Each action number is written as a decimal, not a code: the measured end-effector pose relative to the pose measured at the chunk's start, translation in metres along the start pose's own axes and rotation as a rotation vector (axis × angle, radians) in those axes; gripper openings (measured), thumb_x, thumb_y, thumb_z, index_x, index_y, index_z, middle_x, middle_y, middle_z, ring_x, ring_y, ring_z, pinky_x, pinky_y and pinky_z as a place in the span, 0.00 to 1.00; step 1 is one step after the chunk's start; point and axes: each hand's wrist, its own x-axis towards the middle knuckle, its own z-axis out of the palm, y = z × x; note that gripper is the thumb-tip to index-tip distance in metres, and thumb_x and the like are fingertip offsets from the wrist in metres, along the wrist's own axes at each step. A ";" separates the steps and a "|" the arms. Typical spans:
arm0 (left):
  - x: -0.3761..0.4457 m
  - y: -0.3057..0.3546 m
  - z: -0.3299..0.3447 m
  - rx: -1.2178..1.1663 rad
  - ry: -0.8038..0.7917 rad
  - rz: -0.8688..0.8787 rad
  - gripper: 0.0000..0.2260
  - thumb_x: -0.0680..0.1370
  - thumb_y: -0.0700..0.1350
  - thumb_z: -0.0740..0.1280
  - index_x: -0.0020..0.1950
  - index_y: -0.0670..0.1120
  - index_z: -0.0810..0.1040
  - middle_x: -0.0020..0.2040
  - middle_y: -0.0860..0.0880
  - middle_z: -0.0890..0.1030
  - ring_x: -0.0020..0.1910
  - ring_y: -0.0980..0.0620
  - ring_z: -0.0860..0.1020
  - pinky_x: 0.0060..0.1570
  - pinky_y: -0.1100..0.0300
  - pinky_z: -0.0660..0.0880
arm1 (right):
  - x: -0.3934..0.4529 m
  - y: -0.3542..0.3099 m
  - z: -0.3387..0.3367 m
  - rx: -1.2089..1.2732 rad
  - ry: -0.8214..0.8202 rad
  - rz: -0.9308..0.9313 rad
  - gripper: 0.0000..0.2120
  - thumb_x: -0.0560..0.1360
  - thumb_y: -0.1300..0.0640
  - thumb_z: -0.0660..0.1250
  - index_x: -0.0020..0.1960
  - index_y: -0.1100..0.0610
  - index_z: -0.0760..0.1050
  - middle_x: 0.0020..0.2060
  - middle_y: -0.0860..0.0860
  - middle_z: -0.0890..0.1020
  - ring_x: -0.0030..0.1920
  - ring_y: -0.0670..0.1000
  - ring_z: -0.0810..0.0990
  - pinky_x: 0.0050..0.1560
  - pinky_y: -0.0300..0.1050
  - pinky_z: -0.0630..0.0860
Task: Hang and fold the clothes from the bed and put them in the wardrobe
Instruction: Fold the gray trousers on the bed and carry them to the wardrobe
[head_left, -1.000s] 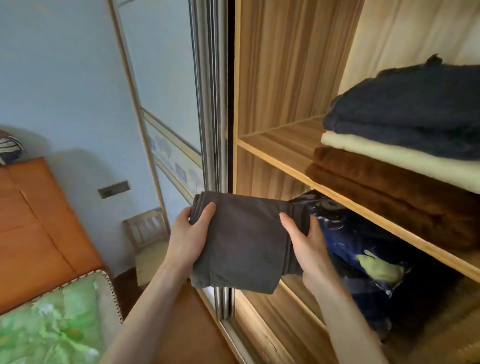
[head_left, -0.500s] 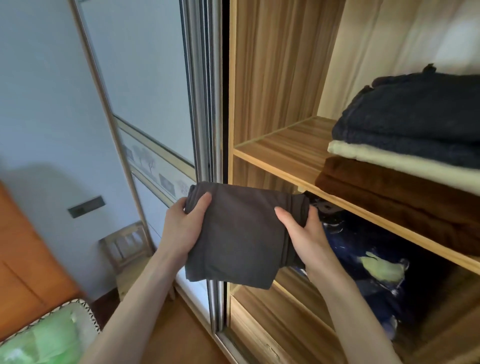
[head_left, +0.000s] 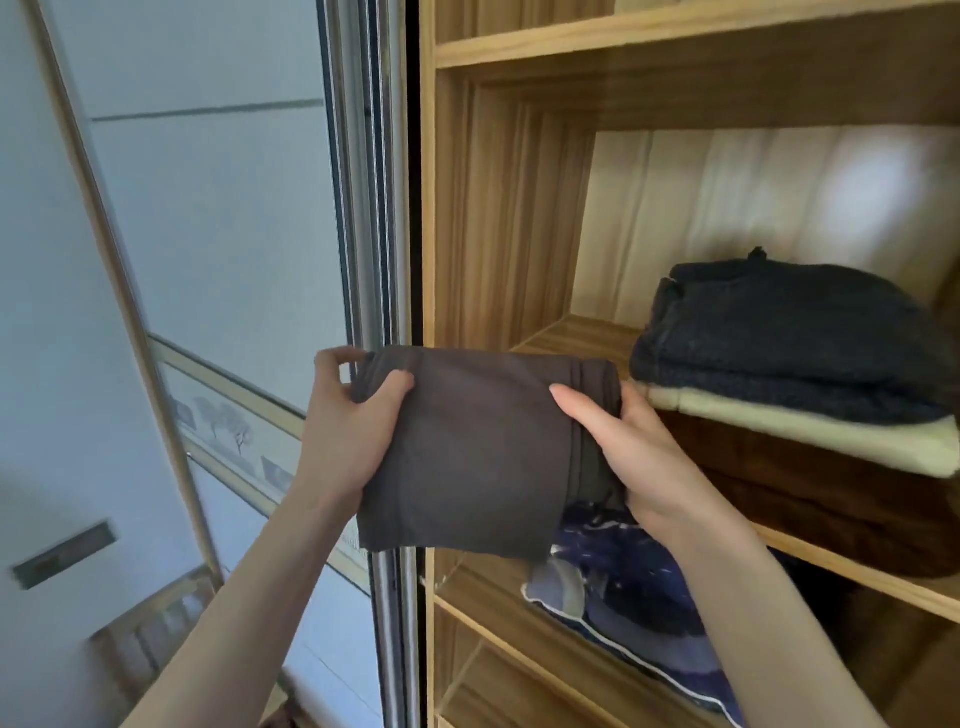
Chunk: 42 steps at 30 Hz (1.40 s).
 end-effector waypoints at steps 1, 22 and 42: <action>0.009 0.006 0.004 -0.028 -0.022 0.017 0.19 0.72 0.57 0.74 0.61 0.61 0.74 0.50 0.53 0.85 0.41 0.56 0.86 0.35 0.58 0.79 | 0.004 -0.010 0.000 0.007 0.029 -0.008 0.29 0.72 0.41 0.78 0.70 0.43 0.73 0.59 0.45 0.85 0.58 0.48 0.85 0.62 0.51 0.81; 0.130 0.095 0.108 -0.200 -0.402 0.068 0.22 0.77 0.55 0.77 0.67 0.54 0.75 0.55 0.52 0.80 0.49 0.52 0.81 0.35 0.59 0.76 | 0.029 -0.142 -0.031 -0.038 0.281 -0.090 0.20 0.76 0.50 0.76 0.65 0.53 0.78 0.49 0.49 0.89 0.49 0.48 0.88 0.41 0.40 0.84; 0.073 0.123 0.245 -0.152 -1.110 0.191 0.63 0.55 0.54 0.88 0.84 0.61 0.58 0.63 0.64 0.74 0.61 0.64 0.77 0.52 0.70 0.79 | 0.011 -0.167 -0.186 -0.277 0.724 -0.062 0.28 0.77 0.50 0.75 0.72 0.59 0.74 0.55 0.58 0.85 0.54 0.56 0.86 0.49 0.50 0.82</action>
